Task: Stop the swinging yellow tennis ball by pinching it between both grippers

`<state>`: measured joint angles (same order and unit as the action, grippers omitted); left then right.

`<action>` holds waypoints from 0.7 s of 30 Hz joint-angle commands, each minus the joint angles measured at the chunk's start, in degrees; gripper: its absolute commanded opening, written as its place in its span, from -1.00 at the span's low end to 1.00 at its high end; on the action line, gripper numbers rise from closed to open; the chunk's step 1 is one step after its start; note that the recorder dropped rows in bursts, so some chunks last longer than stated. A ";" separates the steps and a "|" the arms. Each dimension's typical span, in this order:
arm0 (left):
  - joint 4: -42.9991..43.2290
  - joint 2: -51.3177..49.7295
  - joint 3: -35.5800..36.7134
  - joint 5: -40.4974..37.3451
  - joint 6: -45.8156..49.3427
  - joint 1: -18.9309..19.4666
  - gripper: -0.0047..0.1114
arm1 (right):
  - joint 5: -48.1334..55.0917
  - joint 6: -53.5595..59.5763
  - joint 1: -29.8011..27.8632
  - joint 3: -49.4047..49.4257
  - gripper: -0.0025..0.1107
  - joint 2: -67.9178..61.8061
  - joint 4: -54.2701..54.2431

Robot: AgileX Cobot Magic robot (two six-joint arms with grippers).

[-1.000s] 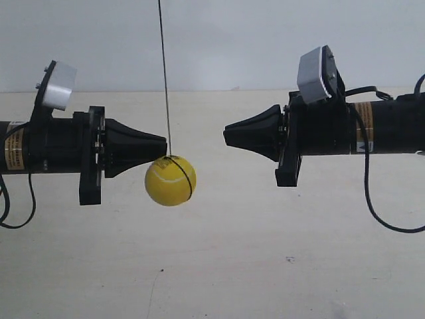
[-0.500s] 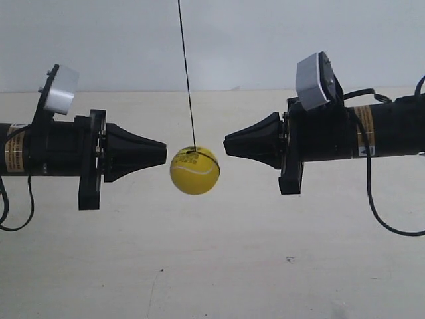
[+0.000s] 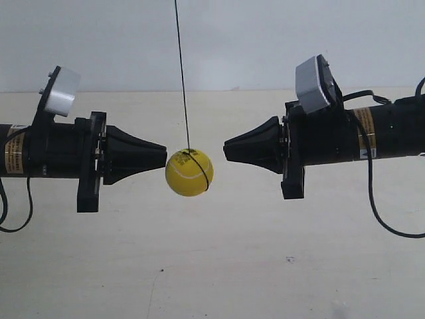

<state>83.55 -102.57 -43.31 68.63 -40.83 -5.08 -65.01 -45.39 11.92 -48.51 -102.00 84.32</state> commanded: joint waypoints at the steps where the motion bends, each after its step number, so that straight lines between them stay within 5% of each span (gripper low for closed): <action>1: -0.57 -0.06 -0.12 0.14 -0.24 -0.30 -0.84 | -0.67 -0.11 0.03 -0.21 -0.96 0.15 0.03; 21: -1.55 -0.06 -0.12 0.24 -0.24 -0.72 -0.84 | -3.06 1.52 0.03 -0.21 -0.96 -3.27 -2.52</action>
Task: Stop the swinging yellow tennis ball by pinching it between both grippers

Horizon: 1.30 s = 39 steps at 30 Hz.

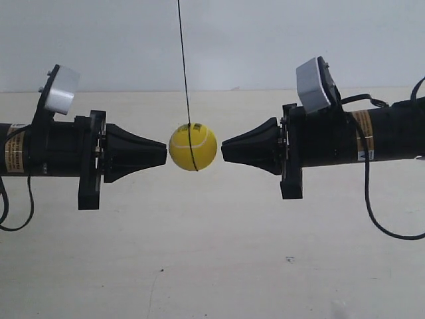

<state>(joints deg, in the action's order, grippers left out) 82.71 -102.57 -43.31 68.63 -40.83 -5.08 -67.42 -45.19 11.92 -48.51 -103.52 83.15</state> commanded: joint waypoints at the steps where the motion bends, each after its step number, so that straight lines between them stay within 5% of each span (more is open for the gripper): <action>1: -0.84 -0.06 -0.12 -0.31 -0.24 -1.56 -0.84 | -1.56 2.20 0.03 -0.21 -0.96 -2.52 -2.26; 5: -4.23 -0.06 -0.12 -2.87 1.91 -4.24 -0.84 | -2.24 2.45 0.03 -0.21 -0.96 -2.97 -3.09; 39: -5.37 -0.06 -0.12 -9.56 2.10 -3.54 -0.84 | 2.41 5.05 -0.09 -0.21 -0.96 -2.97 -4.68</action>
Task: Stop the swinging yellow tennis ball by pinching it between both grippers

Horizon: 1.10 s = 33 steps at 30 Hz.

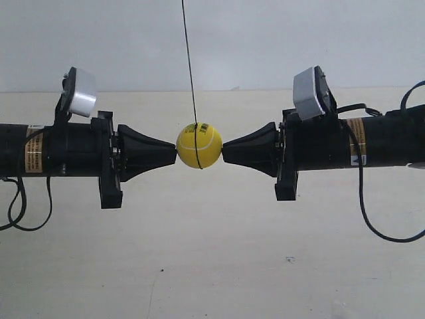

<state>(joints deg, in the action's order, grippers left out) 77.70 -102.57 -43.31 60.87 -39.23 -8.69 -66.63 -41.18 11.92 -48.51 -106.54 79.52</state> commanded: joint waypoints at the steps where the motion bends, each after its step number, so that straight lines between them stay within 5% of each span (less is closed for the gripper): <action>1: -0.64 -0.06 -0.12 -1.80 0.51 0.52 -0.84 | 1.82 1.04 -0.09 -0.21 -0.96 0.05 -1.05; 13: 0.25 -0.06 -0.12 3.44 0.09 8.58 -0.84 | -3.33 -0.74 -10.01 -0.21 -0.96 0.05 1.07; 26: 2.74 1.03 -0.12 3.44 -1.85 15.78 -0.84 | -0.61 -0.54 -10.80 -0.21 -0.96 0.82 1.01; 33: 1.12 7.27 1.81 3.79 -2.31 21.34 -0.84 | -1.17 -2.21 -17.58 -0.21 -0.96 4.05 0.62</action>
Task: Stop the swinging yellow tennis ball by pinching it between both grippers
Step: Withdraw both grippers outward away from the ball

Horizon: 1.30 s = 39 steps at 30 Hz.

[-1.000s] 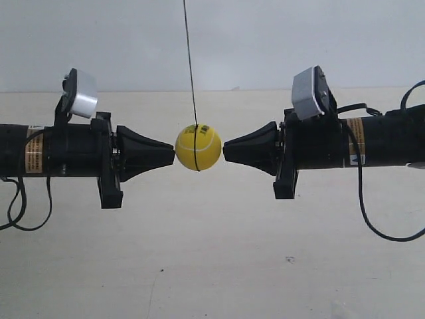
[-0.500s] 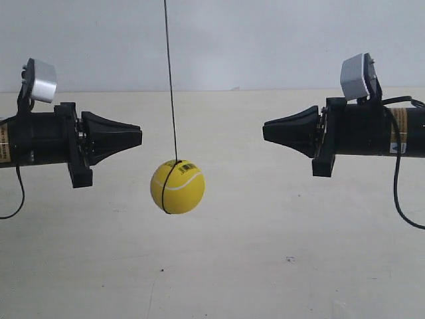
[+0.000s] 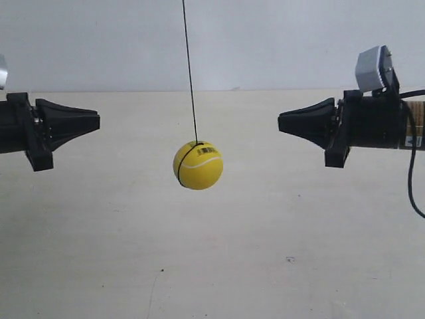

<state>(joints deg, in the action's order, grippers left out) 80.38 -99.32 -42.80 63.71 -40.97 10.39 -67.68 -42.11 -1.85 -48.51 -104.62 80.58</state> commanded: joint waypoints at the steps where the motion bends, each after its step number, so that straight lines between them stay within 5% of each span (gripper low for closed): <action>1: -2.09 4.98 1.41 0.95 -0.57 2.53 -0.84 | -0.12 -1.62 -4.65 -0.21 -0.96 2.48 -0.30; 8: -8.21 13.83 4.21 -2.56 -0.07 4.98 -0.84 | -1.32 -3.38 -9.95 -0.21 -0.96 4.16 -1.11; 23: -17.83 31.48 5.27 -14.06 -1.41 4.98 -0.84 | 10.45 -5.48 -10.31 -0.21 -0.96 15.66 -10.33; 39: -9.03 23.79 5.27 -7.53 -5.67 4.98 -0.84 | 7.05 -9.71 -9.97 -0.21 -0.96 15.94 -0.37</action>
<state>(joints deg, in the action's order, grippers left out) 70.48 -73.73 -37.73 53.57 -45.94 15.32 -59.88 -50.83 -11.90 -48.51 -88.99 78.52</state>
